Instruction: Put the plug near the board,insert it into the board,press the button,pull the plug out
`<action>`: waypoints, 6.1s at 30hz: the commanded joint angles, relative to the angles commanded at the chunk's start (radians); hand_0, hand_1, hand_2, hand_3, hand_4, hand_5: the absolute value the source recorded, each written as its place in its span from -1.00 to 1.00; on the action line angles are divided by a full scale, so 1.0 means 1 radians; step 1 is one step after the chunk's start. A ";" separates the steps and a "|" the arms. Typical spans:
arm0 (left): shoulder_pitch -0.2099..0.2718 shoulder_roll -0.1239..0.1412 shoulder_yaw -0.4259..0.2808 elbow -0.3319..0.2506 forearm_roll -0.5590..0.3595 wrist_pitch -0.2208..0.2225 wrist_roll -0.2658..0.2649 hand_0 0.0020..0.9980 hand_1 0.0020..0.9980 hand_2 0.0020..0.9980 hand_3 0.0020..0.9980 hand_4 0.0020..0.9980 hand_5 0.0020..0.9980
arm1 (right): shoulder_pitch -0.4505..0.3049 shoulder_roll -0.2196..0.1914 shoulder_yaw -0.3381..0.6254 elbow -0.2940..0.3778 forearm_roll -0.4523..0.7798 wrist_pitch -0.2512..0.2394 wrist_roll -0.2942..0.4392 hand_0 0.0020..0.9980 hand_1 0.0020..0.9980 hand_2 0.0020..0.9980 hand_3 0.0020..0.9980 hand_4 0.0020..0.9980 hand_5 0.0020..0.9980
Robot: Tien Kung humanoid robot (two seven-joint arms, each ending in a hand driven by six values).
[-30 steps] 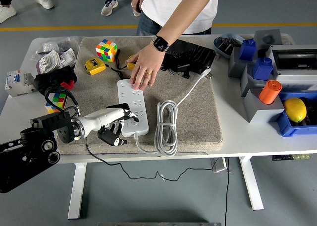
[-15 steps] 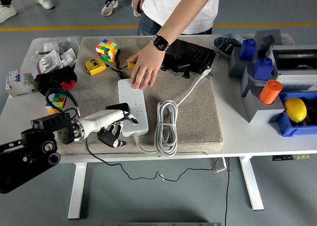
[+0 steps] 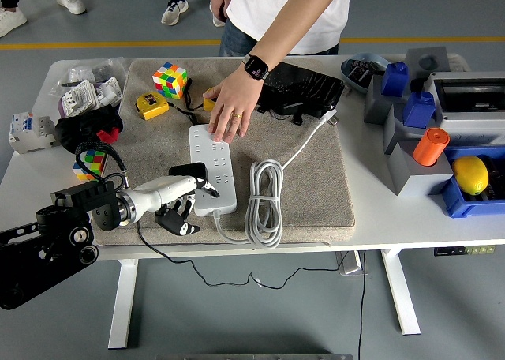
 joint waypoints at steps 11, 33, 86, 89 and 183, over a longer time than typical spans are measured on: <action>-0.003 -0.002 0.017 0.005 0.006 -0.009 0.015 -0.94 -0.78 -0.57 0.62 0.58 -1.00 | -0.001 0.000 0.003 0.000 -0.001 0.000 0.001 0.41 0.42 0.41 0.20 1.00 0.19; 0.028 0.021 -0.119 -0.067 -0.019 0.042 -0.090 -0.82 -0.68 -0.38 0.58 0.70 -0.96 | -0.002 0.001 0.001 0.001 -0.003 0.001 0.001 0.41 0.42 0.41 0.19 1.00 0.18; -0.011 -0.080 -0.062 0.195 0.189 0.225 -0.151 0.33 0.35 0.41 0.49 1.00 -0.23 | -0.001 -0.001 -0.010 0.000 -0.001 0.002 0.001 0.41 0.42 0.41 0.20 1.00 0.18; -0.016 -0.087 -0.052 0.206 0.200 0.240 -0.158 0.28 0.32 0.36 0.43 1.00 -0.35 | 0.000 -0.001 -0.009 0.000 -0.001 0.001 0.001 0.41 0.42 0.41 0.20 1.00 0.18; -0.056 -0.136 0.033 0.347 -0.134 0.360 -0.307 -0.54 -0.40 -0.32 -0.02 0.75 -0.80 | -0.010 0.005 0.020 0.001 -0.010 -0.003 0.002 0.42 0.42 0.41 0.19 1.00 0.14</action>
